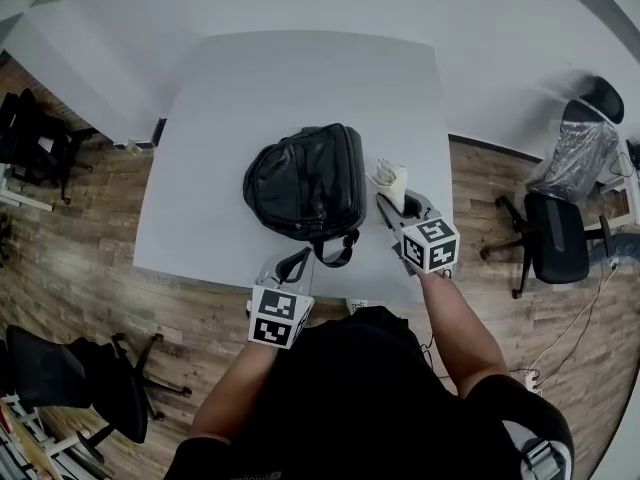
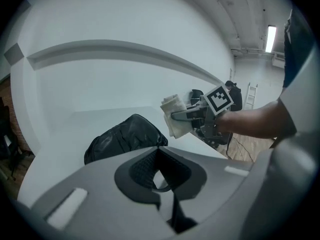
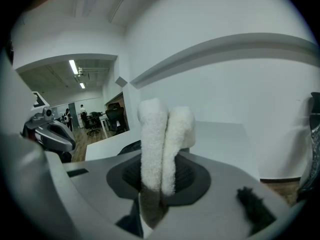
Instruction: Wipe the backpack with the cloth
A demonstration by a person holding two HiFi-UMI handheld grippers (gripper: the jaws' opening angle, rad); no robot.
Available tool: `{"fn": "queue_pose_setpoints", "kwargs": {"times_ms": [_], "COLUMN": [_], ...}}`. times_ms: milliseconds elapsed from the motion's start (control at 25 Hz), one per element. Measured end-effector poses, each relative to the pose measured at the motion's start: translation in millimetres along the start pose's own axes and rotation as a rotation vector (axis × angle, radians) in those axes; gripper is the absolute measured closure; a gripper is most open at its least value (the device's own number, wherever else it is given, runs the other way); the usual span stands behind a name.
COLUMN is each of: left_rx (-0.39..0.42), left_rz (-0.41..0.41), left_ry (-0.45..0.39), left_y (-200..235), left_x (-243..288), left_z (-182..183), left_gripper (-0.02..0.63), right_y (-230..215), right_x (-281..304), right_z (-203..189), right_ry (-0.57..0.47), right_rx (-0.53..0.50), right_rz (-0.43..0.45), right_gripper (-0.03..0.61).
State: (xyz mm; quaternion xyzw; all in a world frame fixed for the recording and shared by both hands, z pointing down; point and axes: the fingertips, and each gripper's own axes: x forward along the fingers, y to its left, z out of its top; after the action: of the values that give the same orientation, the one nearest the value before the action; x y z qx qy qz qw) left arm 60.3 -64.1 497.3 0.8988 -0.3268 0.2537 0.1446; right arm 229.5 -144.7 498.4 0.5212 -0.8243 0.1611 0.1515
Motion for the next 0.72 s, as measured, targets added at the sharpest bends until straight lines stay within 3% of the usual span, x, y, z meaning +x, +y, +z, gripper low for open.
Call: {"fn": "queue_pose_setpoints", "kwargs": {"times_ms": [480, 720], "left_rx": [-0.077, -0.101], "left_rz": [0.15, 0.176], "left_ry": [0.017, 0.022], "left_y": [-4, -28], "left_x": [15, 27], "left_z": [14, 10], "left_gripper": [0.606, 0.607], "right_y": [-58, -87], "right_x": [37, 71], "right_z": [10, 9], "right_ry": [0.005, 0.032], "right_rx": [-0.072, -0.092], "right_rz": [0.061, 0.065], "right_gripper": [0.485, 0.485]}}
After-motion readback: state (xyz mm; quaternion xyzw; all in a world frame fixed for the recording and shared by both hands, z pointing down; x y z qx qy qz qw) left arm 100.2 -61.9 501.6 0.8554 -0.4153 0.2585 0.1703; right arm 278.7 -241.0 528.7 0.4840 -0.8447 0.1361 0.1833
